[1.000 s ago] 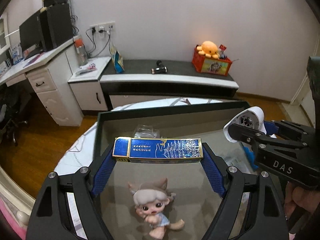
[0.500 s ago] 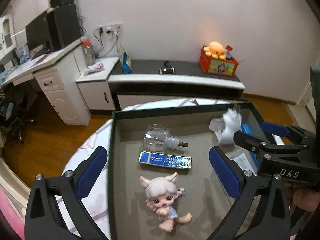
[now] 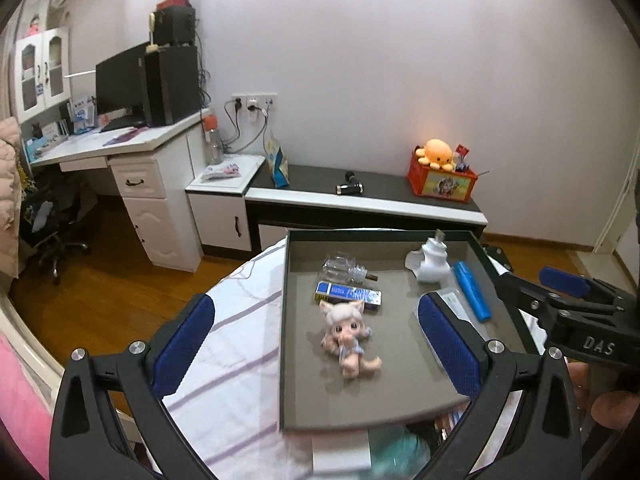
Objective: Organize rigid objects
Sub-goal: 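Withdraw both tools from the tray back over the table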
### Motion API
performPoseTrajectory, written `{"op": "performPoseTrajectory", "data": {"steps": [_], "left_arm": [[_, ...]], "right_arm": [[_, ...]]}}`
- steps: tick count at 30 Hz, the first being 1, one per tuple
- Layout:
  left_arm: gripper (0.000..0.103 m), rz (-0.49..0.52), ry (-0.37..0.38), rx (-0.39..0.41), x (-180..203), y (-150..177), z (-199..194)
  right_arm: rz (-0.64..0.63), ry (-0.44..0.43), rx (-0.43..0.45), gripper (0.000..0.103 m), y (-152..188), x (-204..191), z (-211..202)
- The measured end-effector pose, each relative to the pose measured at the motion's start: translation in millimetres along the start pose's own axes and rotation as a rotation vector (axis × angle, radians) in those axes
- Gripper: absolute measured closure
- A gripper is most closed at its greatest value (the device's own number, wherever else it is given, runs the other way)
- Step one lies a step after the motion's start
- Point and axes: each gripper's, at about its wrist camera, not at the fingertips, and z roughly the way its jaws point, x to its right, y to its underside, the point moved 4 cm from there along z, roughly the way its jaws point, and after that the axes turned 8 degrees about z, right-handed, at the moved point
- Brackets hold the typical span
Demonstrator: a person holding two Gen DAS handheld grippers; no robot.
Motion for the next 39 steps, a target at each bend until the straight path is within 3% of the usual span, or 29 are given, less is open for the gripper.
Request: {"op": "performPoseTrajectory", "data": {"steps": [7,19,30,39], "left_arm": [[0.000,-0.027,0.002,0.033,-3.5,23.7,-49.3],[0.000,-0.033,-0.021,0.076,2.7,58.9,-115.6],[0.000,-0.032,-0.031,0.094,9.9,84.0,-164.3],[0.000,-0.034,-0.024,0.065,11.5,111.8,-179.2]], "right_arm": [[-0.031,-0.028,0.081,0.011,29.8,-18.8,-65.9],[-0.020,-0.054,0.175,0.011,72.2,-29.5,-139.0],[0.003,-0.058,0.200,0.011,120.9,-22.3,-178.4],[-0.011,-0.030,0.188,0.011,147.9,-13.7,-196.7]]}}
